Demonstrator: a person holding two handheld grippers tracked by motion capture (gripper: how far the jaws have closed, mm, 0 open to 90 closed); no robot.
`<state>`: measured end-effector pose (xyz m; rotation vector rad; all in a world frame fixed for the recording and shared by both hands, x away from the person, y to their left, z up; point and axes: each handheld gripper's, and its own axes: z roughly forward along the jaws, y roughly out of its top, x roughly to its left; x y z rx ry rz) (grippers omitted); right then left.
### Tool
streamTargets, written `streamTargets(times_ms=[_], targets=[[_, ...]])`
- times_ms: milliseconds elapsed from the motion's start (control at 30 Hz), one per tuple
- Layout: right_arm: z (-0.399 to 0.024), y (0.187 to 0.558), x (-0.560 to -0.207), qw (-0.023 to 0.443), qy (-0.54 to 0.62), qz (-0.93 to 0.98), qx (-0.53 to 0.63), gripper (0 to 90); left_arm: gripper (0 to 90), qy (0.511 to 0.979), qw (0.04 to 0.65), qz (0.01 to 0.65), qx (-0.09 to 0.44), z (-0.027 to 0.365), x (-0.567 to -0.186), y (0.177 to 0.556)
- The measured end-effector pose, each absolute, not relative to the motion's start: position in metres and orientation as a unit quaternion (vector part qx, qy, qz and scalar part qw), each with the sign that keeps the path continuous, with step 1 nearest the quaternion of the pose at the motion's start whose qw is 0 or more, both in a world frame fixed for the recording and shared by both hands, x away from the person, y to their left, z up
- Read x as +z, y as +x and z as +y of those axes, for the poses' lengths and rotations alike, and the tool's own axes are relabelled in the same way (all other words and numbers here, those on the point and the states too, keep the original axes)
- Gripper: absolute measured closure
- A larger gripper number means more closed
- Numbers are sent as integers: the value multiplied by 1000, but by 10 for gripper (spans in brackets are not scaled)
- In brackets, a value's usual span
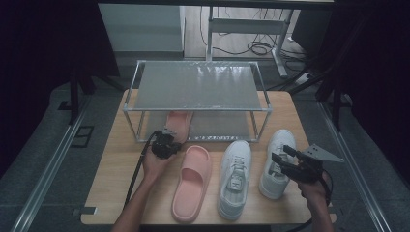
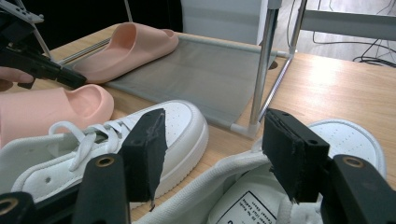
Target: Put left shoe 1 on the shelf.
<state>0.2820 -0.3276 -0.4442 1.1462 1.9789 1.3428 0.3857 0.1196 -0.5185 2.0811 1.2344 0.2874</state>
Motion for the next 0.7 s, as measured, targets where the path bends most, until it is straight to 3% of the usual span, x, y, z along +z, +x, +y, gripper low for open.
streamTargets(times_ms=[700], targets=[[-321, 283, -450, 244, 421, 732, 477, 410, 885, 784, 379, 482, 91, 115, -530, 410]])
